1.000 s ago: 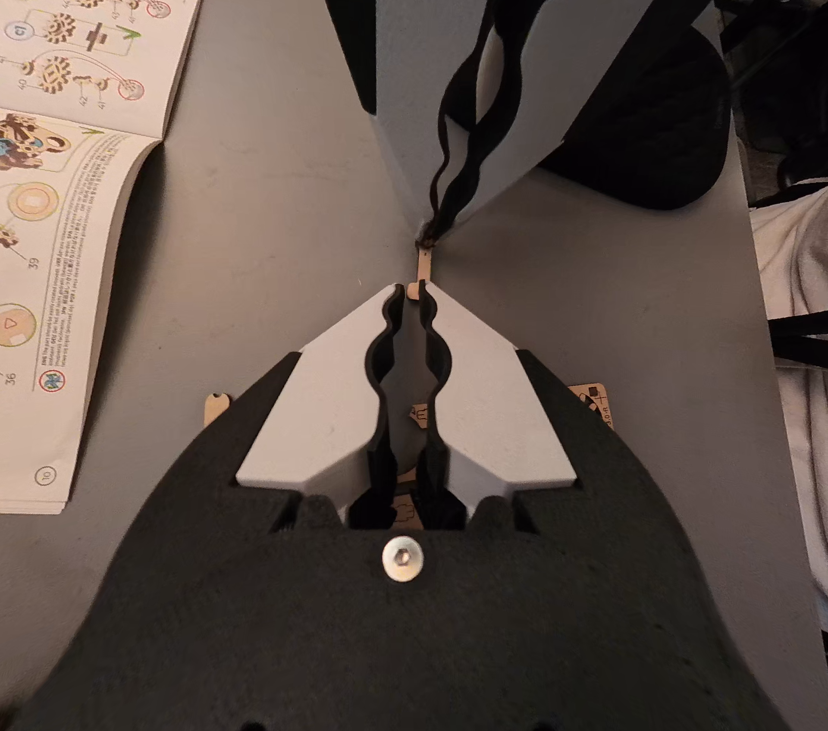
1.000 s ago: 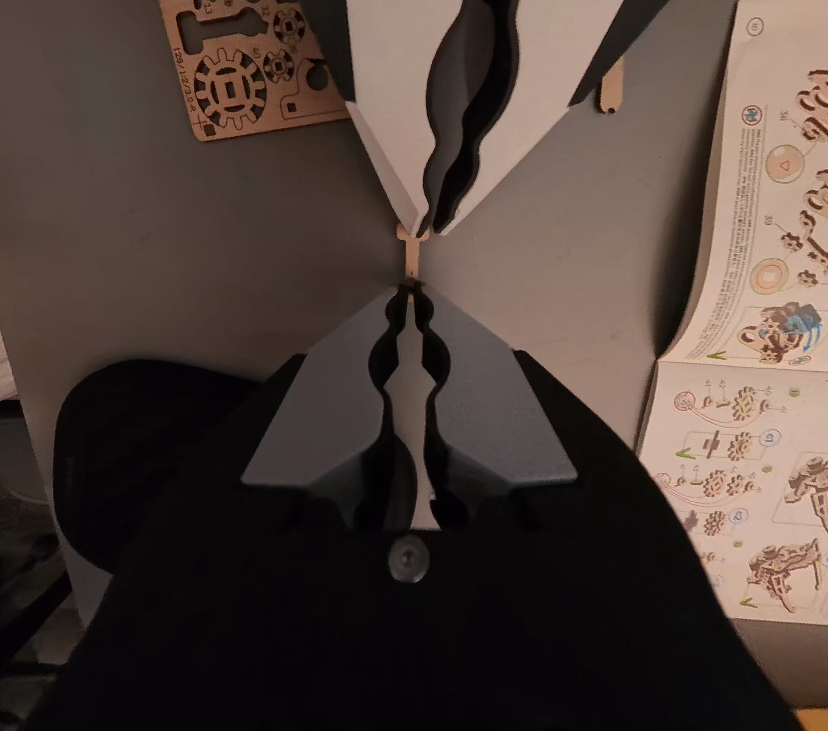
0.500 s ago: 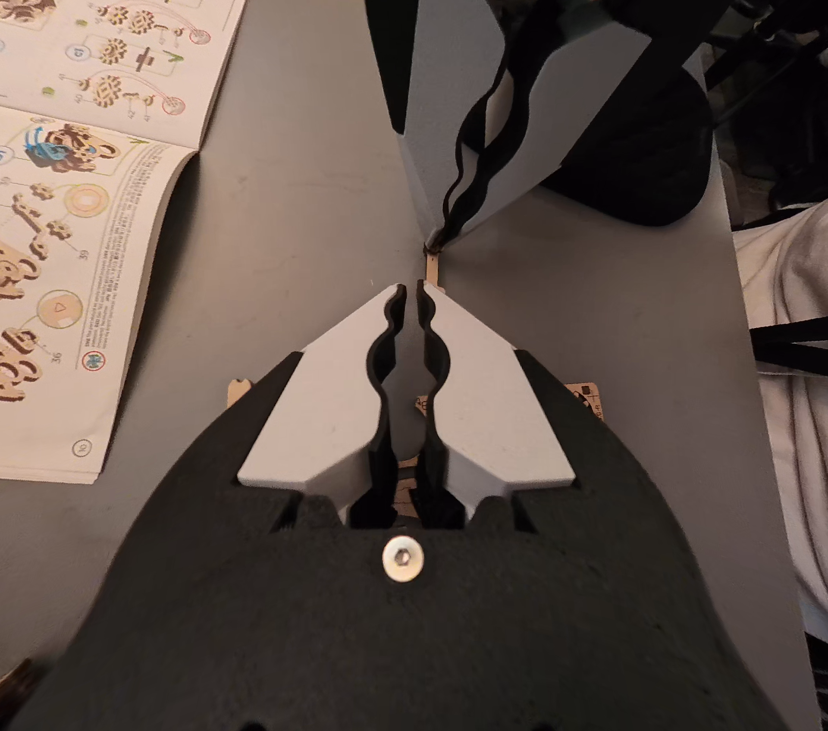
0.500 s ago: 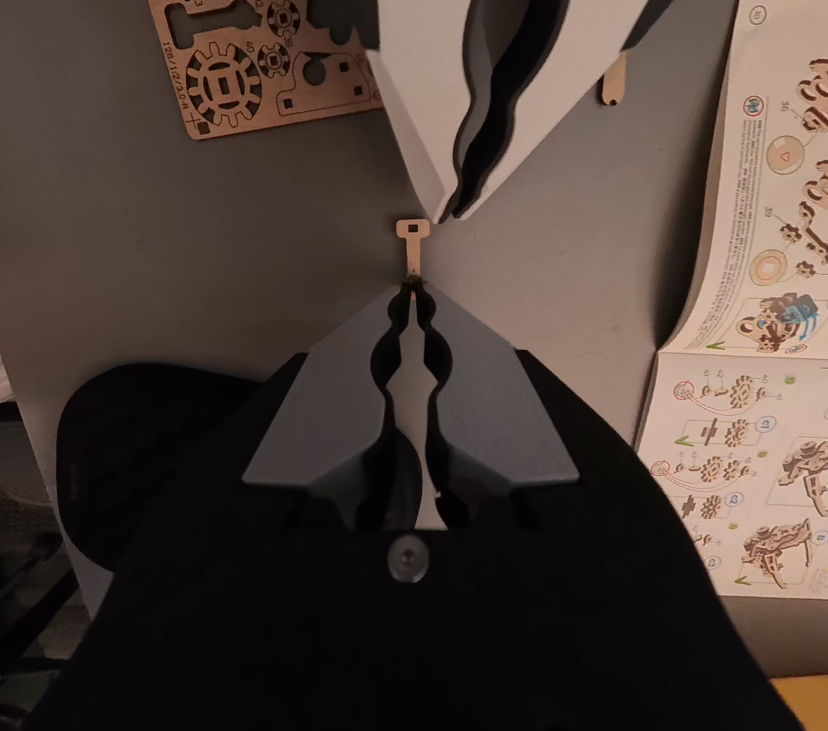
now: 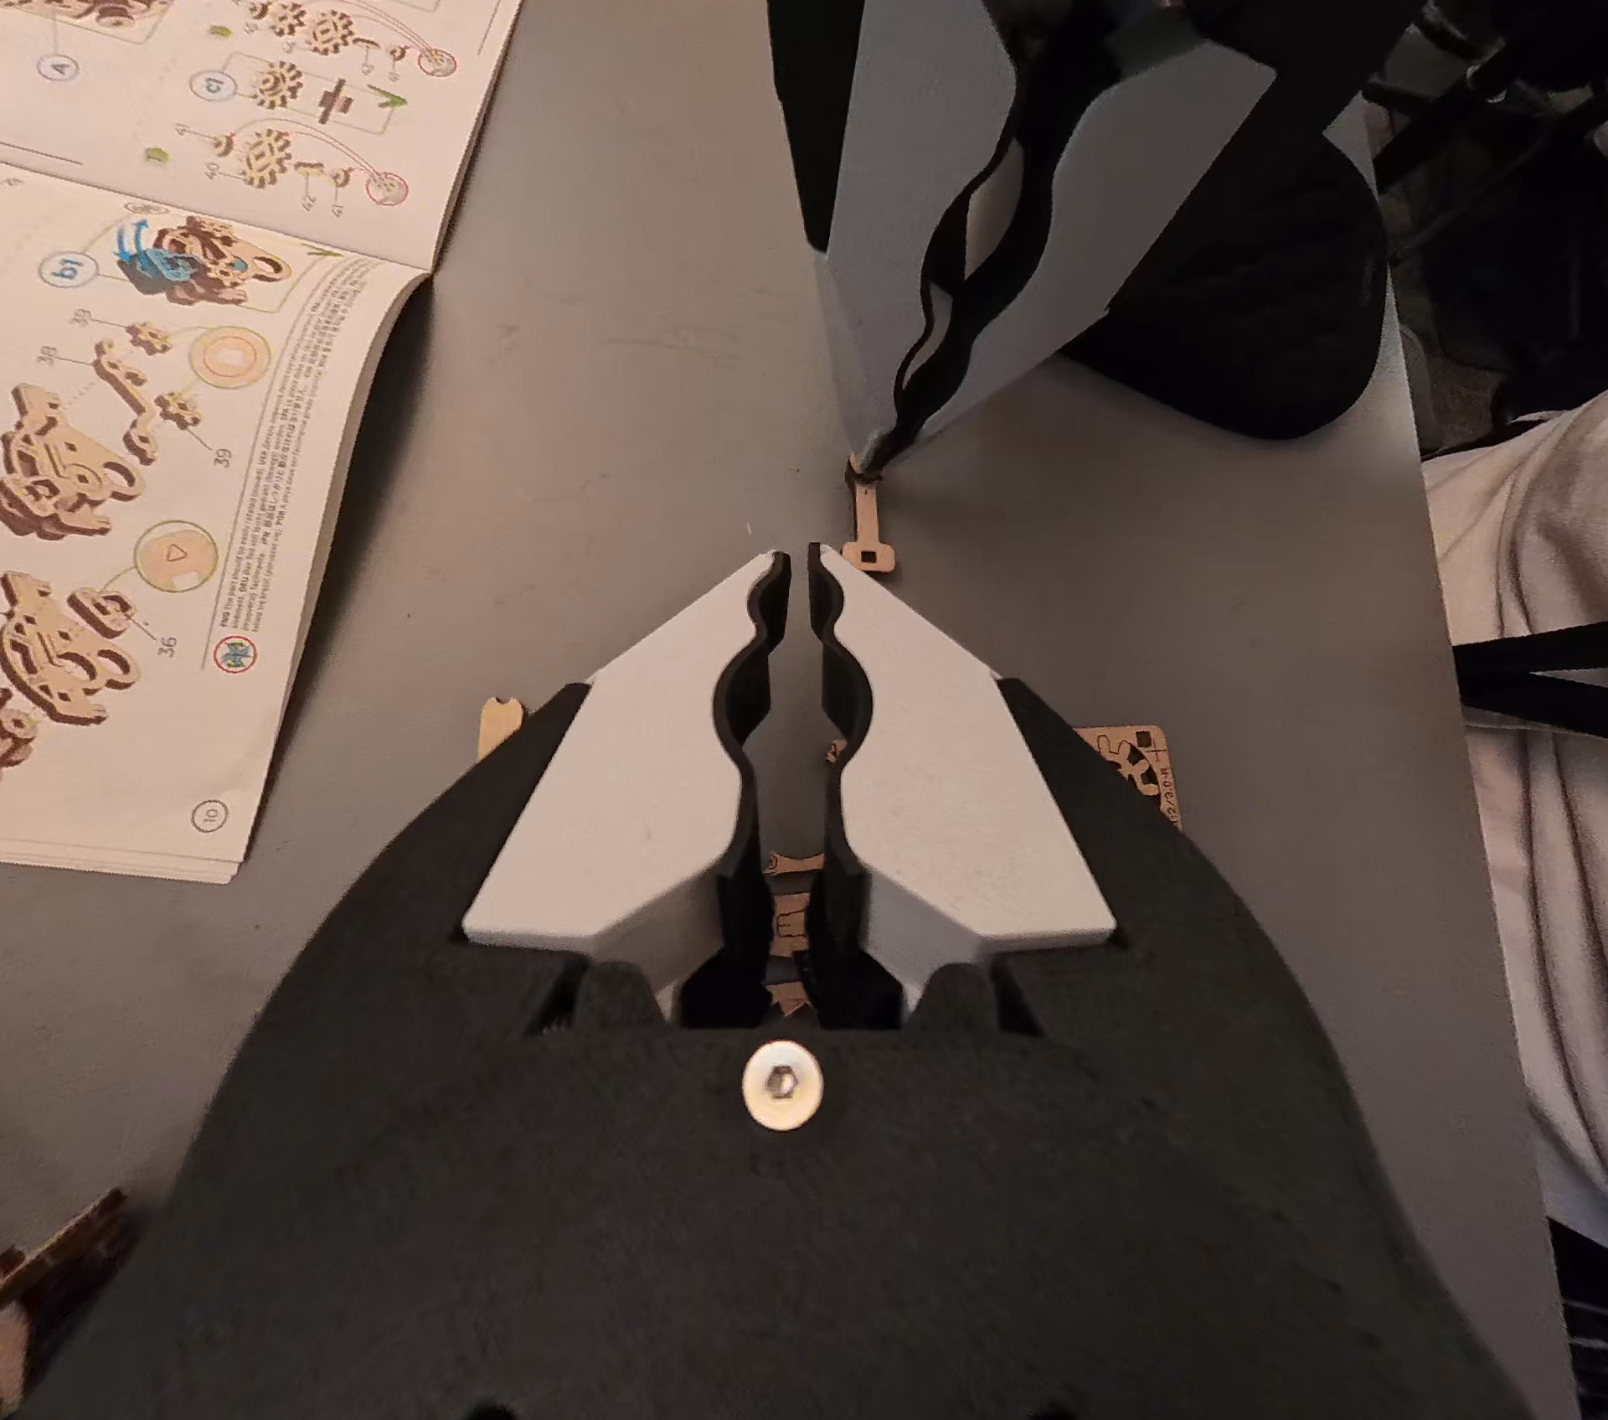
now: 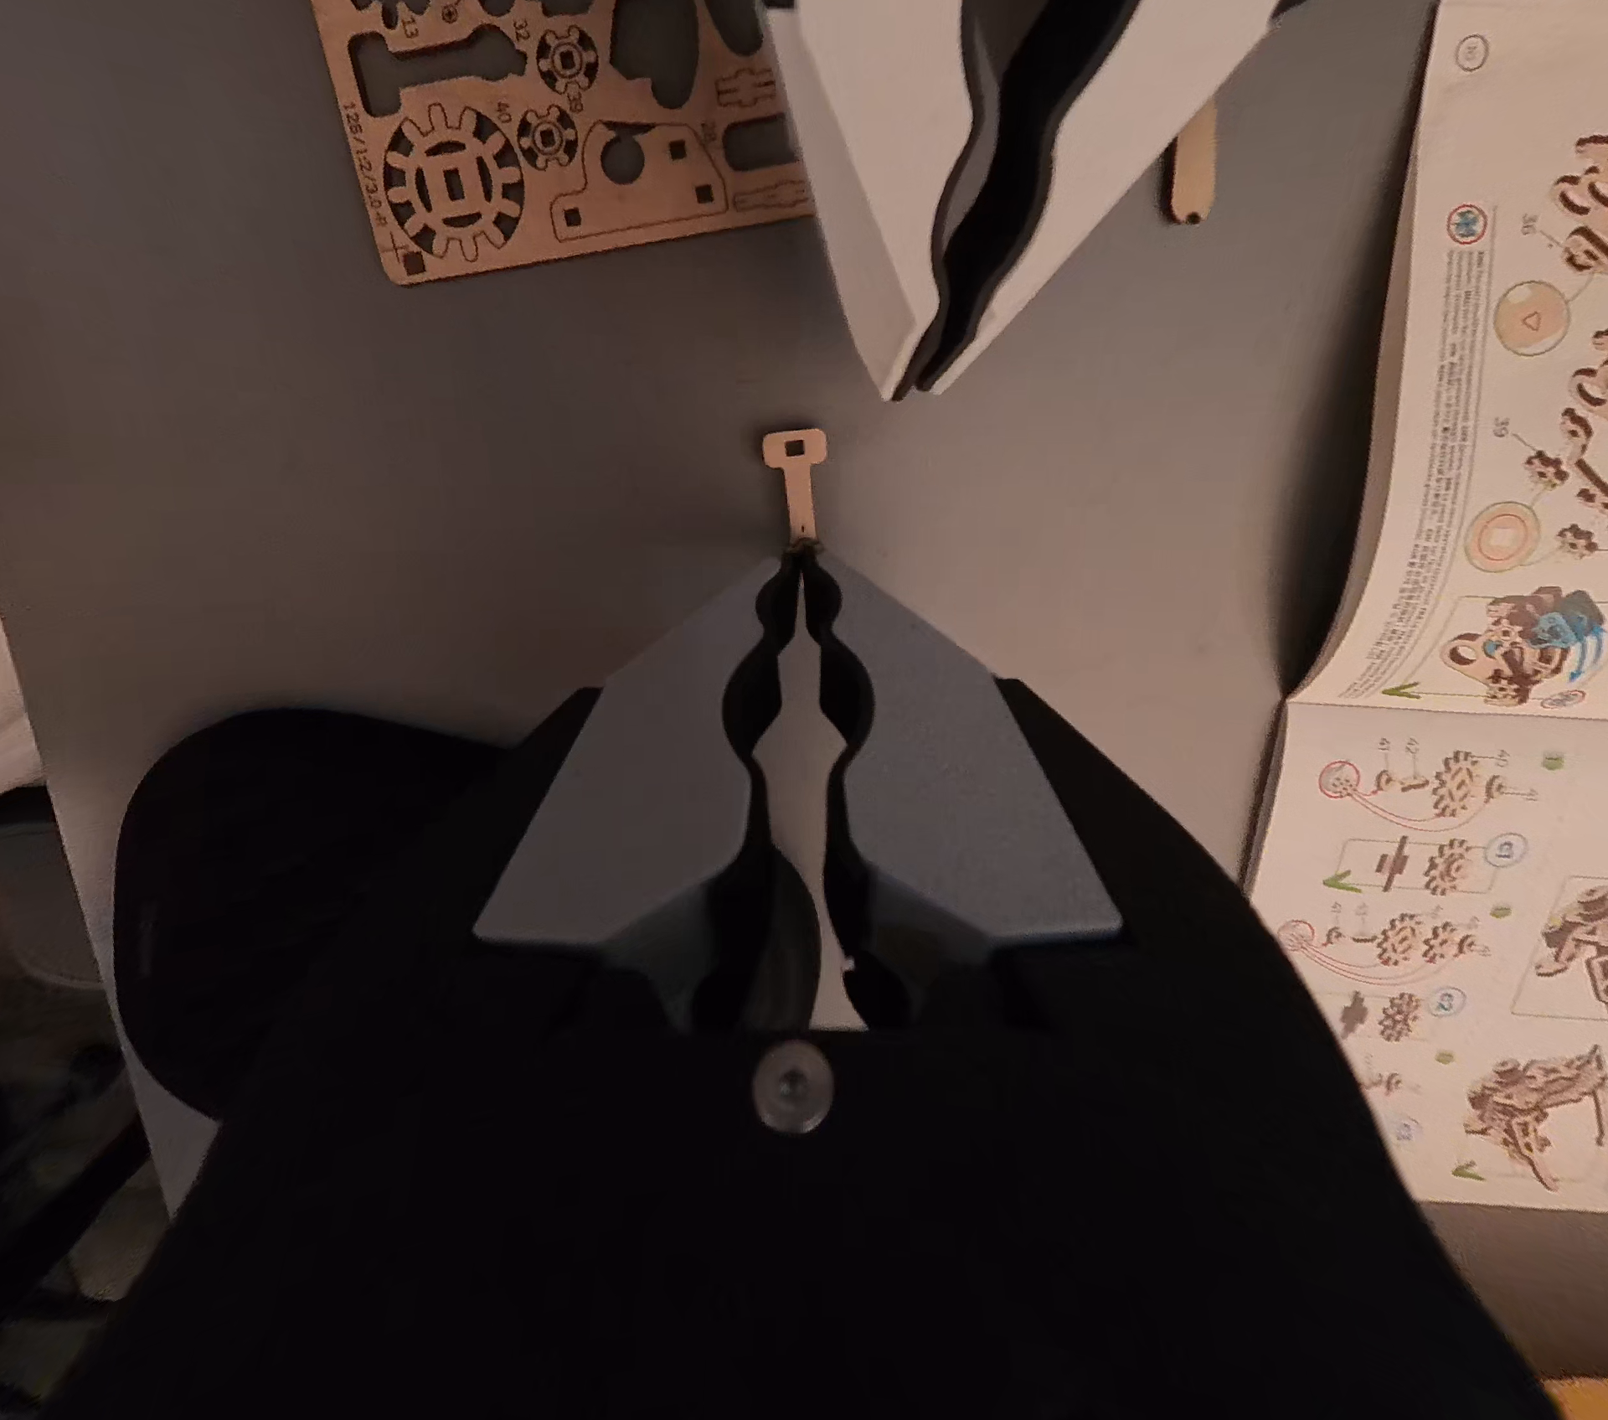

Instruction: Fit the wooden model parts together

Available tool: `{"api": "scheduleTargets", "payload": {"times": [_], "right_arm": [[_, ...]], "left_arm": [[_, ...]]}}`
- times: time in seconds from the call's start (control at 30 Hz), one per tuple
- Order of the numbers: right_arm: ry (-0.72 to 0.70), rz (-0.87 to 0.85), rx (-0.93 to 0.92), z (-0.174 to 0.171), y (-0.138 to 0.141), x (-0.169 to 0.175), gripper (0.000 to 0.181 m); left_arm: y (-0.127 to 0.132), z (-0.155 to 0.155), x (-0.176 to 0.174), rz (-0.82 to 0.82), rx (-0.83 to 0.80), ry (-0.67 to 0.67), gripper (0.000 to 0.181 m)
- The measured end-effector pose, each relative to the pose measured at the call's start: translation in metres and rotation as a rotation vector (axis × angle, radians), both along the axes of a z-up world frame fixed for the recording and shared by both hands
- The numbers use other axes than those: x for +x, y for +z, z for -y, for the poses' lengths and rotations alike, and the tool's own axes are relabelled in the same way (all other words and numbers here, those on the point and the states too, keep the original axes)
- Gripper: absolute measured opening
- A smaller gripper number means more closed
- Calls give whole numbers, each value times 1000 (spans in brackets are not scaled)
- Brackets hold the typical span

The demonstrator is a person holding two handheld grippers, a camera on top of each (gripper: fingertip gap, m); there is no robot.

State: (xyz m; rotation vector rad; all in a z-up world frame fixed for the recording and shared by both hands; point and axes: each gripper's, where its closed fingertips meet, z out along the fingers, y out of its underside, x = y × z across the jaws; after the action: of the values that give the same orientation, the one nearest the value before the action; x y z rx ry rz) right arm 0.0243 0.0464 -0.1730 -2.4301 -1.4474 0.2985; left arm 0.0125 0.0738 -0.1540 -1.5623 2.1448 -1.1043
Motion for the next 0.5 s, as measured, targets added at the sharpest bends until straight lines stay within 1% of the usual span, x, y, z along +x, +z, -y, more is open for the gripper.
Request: {"api": "scheduleTargets", "payload": {"times": [0.1, 0.17, 0.23, 0.3, 0.43, 0.47, 0.5], "right_arm": [[-3, 8, -4, 0, 0, 0, 1], [5, 35, 1, 1, 0, 2, 2], [-1, 25, -4, 1, -1, 2, 2], [-8, 4, -10, 0, -1, 2, 2], [-3, -7, 1, 1, -1, 3, 1], [-3, -7, 4, 1, -1, 3, 1], [-3, -5, 4, 1, -1, 3, 1]], "left_arm": [[-3, 7, -2, -23, -27, -30, 3], [-9, 14, -5, -59, -42, -60, 7], [-13, 22, -5, -76, -45, -92, 13], [-17, 24, -3, -66, 3, -105, 19], [-17, 20, 2, -4, 117, -111, 14], [-18, 17, 4, 4, 146, -100, 16], [-18, 17, 4, 11, 160, -104, 22]]}}
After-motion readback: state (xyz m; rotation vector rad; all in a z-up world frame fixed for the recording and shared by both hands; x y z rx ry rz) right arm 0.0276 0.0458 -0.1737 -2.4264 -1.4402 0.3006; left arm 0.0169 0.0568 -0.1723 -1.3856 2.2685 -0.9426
